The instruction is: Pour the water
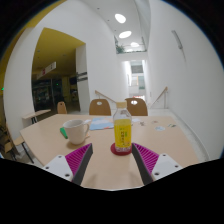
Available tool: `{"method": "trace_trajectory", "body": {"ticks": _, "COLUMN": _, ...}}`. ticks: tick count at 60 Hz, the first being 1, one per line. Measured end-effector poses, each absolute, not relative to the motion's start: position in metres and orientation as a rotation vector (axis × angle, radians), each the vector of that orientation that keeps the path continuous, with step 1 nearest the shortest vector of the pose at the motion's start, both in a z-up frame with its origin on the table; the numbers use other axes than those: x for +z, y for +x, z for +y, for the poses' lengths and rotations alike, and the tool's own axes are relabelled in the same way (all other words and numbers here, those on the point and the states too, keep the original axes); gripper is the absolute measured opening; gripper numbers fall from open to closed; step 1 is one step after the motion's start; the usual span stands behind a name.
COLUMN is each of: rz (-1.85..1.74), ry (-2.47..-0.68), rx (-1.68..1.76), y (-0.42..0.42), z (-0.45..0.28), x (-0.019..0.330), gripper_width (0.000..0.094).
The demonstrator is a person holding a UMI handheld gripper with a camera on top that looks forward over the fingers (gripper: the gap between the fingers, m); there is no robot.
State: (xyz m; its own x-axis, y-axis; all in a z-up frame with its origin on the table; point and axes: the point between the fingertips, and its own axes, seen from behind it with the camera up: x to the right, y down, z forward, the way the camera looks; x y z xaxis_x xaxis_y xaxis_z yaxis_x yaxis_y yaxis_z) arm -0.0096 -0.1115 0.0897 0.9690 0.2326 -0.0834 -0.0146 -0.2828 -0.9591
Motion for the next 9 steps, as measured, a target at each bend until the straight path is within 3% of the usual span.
{"method": "trace_trajectory", "body": {"ticks": 9, "rz": -0.141, "ry": -1.878, "rx": 0.257, "y": -0.003, "z": -0.137, "x": 0.077, "gripper_width": 0.0851}}
